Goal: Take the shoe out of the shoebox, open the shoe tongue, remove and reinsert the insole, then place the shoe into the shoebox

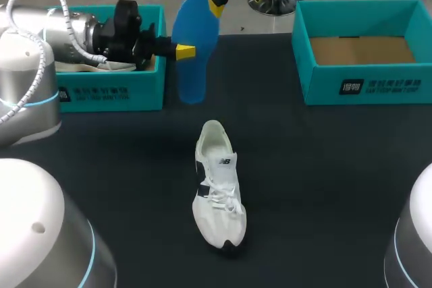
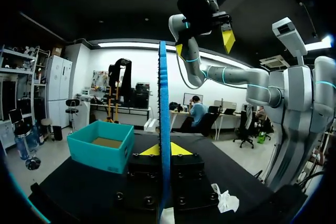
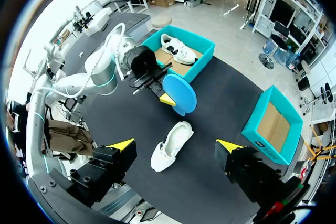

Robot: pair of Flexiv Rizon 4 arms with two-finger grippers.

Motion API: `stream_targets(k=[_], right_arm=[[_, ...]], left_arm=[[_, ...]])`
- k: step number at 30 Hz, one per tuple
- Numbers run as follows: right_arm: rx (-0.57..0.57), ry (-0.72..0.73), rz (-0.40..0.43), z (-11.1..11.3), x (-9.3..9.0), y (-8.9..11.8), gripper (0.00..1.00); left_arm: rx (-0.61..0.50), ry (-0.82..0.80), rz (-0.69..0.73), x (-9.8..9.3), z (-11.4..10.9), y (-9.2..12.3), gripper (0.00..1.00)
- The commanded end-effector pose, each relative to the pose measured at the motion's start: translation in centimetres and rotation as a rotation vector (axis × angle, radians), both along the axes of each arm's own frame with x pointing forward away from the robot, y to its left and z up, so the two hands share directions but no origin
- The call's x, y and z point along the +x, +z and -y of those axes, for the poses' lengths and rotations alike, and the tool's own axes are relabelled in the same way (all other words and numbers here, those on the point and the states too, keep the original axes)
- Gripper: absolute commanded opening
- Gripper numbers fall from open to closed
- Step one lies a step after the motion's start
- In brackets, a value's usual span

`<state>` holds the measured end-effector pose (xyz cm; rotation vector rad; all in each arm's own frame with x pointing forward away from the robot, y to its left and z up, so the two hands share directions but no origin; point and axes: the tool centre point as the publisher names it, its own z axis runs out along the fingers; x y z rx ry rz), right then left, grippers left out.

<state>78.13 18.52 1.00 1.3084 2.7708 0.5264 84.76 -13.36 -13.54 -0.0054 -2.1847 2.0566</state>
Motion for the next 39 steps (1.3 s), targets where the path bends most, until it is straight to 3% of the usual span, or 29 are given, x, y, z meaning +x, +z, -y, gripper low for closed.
stream_targets(k=[1,9,11,14,22,27,32,39], right_arm=[[-0.002,-0.001,-0.001,-0.1,0.1,0.0,1.00],[-0.002,-0.001,-0.001,-0.1,0.1,0.0,1.00],[-0.002,-0.001,-0.001,-0.1,0.1,0.0,1.00],[-0.002,-0.001,-0.001,-0.1,0.1,0.0,1.00],[-0.002,-0.001,-0.001,-0.1,0.1,0.0,1.00],[-0.002,-0.001,-0.001,-0.1,0.1,0.0,1.00],[-0.002,-0.001,-0.001,-0.1,0.1,0.0,1.00],[-0.002,-0.001,-0.001,-0.1,0.1,0.0,1.00]], left_arm=[[0.005,0.039,0.003,-0.5,-0.1,0.1,0.00],[0.005,0.039,0.003,-0.5,-0.1,0.1,0.00],[0.007,-0.047,0.213,-0.5,0.0,0.8,0.00],[0.037,-0.092,0.379,-0.5,-0.8,0.3,0.00],[0.017,-0.133,0.666,-0.5,-2.4,-1.2,0.00],[-0.028,-0.078,0.855,-1.4,-2.1,-0.2,0.00],[-0.005,0.012,1.050,-2.1,-1.7,1.3,0.00],[0.046,0.060,1.032,-3.1,-1.4,1.3,0.00]])
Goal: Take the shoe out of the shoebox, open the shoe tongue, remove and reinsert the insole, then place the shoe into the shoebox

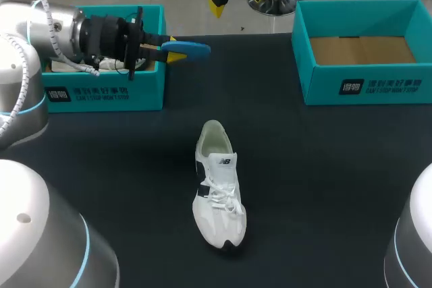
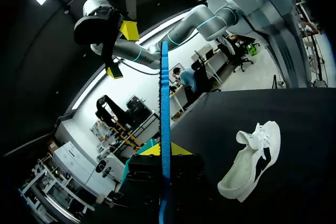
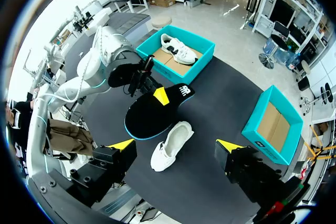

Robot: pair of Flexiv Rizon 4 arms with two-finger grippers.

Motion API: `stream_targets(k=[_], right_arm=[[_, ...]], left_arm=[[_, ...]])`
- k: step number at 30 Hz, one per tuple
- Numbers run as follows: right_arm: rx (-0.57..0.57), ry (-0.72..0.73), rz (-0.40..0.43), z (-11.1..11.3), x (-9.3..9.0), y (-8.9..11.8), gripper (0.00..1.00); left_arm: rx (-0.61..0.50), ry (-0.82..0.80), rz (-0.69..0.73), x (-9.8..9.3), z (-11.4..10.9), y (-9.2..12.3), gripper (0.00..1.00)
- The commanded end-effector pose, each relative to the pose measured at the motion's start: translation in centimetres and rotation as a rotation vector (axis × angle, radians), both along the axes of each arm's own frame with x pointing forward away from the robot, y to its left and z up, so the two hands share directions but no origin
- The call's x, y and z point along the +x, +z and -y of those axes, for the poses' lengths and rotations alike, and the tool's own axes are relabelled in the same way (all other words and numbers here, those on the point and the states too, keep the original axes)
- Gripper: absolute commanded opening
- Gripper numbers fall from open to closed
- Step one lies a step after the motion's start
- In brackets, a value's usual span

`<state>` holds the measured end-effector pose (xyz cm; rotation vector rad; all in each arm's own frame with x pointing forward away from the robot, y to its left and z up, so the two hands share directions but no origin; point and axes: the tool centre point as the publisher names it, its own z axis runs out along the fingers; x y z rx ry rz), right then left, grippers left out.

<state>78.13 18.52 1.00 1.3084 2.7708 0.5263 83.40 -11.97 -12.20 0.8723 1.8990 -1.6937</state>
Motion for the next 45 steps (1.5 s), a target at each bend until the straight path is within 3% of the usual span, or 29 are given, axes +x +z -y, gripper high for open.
stream_targets(k=[1,16,20,26,34,45], right_arm=[[-0.002,-0.001,-0.001,-0.1,0.1,0.0,1.00],[-0.002,-0.001,-0.001,-0.1,0.1,0.0,1.00],[-0.002,-0.001,-0.001,-0.1,0.1,0.0,1.00],[-0.002,-0.001,-0.001,-0.1,0.1,0.0,1.00],[-0.002,-0.001,-0.001,-0.1,0.1,0.0,1.00],[-0.002,-0.001,-0.001,-0.1,0.1,0.0,1.00]], left_arm=[[-0.020,0.124,0.153,-1.7,-0.1,0.0,0.00],[-0.020,0.124,0.153,-1.7,-0.1,0.0,0.00],[-0.039,0.062,0.470,-1.5,0.1,1.1,0.00],[-0.143,0.054,0.724,-1.5,-0.8,0.7,0.00],[-0.186,0.073,0.875,-1.7,-1.2,-0.4,0.00],[-0.155,0.046,1.000,-1.5,0.7,-0.1,0.00]])
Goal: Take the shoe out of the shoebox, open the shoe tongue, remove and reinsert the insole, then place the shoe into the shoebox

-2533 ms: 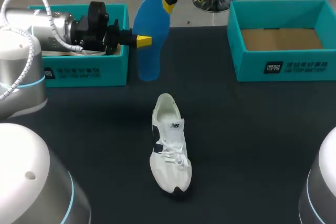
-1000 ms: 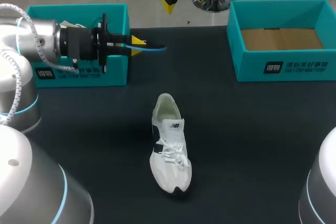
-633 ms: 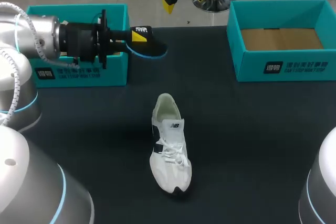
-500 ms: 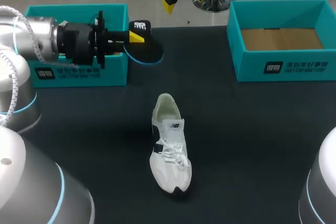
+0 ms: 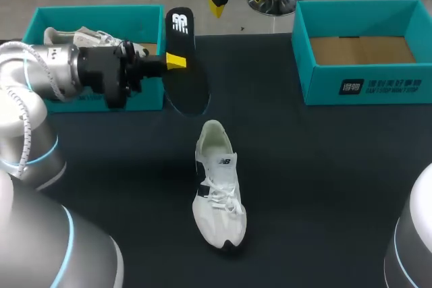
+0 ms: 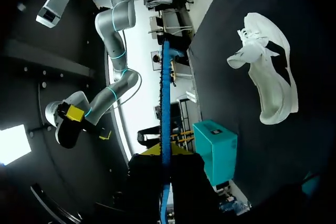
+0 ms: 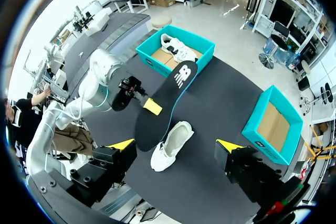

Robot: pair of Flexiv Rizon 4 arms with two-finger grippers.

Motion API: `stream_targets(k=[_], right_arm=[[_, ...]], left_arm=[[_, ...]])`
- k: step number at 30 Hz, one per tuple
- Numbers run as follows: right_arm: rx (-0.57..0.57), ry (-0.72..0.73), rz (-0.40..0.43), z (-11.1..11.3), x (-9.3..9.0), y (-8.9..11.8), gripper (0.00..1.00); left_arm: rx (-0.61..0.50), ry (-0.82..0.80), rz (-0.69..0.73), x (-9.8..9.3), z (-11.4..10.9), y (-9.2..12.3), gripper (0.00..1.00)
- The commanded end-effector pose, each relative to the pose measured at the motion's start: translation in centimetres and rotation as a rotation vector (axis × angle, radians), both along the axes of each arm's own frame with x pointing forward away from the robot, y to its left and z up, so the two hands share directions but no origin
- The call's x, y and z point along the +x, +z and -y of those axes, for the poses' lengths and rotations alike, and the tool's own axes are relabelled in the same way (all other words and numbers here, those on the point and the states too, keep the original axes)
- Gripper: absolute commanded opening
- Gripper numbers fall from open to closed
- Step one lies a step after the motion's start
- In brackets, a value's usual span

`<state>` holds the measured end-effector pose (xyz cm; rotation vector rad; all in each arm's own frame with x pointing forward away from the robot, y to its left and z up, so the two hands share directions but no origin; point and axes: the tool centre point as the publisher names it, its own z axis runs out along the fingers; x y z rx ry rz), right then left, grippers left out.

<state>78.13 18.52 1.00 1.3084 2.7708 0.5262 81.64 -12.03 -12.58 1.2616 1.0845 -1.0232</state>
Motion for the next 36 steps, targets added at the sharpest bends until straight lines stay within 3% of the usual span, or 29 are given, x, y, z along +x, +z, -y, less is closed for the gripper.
stream_targets(k=[1,8,17,21,28,36], right_arm=[[-0.002,-0.001,-0.001,-0.1,0.1,0.0,1.00],[-0.002,-0.001,-0.001,-0.1,0.1,0.0,1.00],[-0.002,-0.001,-0.001,-0.1,0.1,0.0,1.00],[0.150,-0.004,-0.042,1.3,0.9,-0.3,1.00],[0.502,-0.089,-0.218,2.6,0.9,-3.0,1.00],[0.711,-0.086,-0.306,2.0,1.2,-4.2,1.00]], left_arm=[[0.002,-0.012,0.017,0.4,0.8,0.4,0.00],[0.033,-0.034,0.069,0.9,0.9,1.7,0.00],[0.033,-0.034,0.069,0.9,0.9,1.7,0.00],[0.033,-0.034,0.069,0.9,0.9,1.7,0.00],[0.033,-0.034,0.069,0.9,0.9,1.7,0.00],[0.033,-0.034,0.069,0.9,0.9,1.7,0.00]])
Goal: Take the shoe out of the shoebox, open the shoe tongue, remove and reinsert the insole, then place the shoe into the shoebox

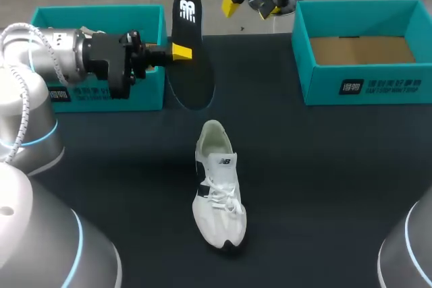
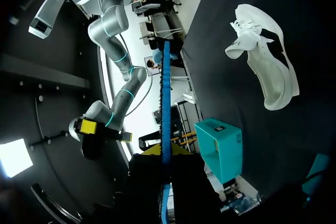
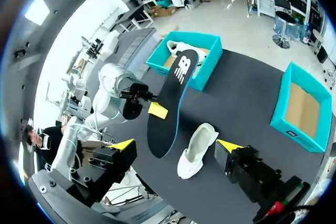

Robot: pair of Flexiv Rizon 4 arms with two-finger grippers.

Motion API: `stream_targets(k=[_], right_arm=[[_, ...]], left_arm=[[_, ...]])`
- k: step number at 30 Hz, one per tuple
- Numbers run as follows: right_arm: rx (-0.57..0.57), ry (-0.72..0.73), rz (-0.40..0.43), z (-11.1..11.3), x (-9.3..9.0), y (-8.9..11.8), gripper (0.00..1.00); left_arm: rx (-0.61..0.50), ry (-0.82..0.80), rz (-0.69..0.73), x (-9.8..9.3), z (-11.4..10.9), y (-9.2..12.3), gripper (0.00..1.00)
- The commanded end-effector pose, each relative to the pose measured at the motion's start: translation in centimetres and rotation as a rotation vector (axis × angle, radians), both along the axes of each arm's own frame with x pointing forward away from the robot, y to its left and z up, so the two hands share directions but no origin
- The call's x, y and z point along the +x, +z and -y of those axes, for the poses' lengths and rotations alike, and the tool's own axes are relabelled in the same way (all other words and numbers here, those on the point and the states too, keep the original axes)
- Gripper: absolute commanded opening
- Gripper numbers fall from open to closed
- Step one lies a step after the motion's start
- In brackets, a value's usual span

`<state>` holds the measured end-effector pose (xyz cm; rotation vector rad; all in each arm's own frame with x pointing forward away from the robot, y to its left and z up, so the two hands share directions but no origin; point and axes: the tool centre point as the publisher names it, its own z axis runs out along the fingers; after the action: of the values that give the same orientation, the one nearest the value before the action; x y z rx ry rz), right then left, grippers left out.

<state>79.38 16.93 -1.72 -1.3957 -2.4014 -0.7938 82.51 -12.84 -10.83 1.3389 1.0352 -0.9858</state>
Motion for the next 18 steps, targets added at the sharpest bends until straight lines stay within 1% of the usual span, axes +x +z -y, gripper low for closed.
stream_targets(k=[1,3,5,6,12,18], right_arm=[[0.407,0.006,-0.095,0.3,0.1,-1.7,1.00],[0.430,0.016,-0.110,-0.1,0.3,-2.1,1.00],[0.468,0.018,-0.108,-0.5,0.6,-2.5,1.00],[0.475,0.027,-0.121,-0.8,0.7,-2.8,1.00],[0.489,0.038,-0.160,-1.5,1.0,-4.3,1.00],[0.517,0.045,-0.167,-2.2,1.3,-5.6,1.00]], left_arm=[[-0.002,0.002,0.002,0.0,0.1,-0.1,0.00],[-0.002,0.002,0.002,0.0,0.1,-0.1,0.00],[-0.002,0.002,0.002,0.0,0.1,-0.1,0.00],[-0.002,0.002,0.002,0.0,0.1,-0.1,0.00],[-0.002,0.002,0.002,0.0,0.1,-0.1,0.00],[-0.002,0.002,0.002,0.0,0.1,-0.1,0.00]])
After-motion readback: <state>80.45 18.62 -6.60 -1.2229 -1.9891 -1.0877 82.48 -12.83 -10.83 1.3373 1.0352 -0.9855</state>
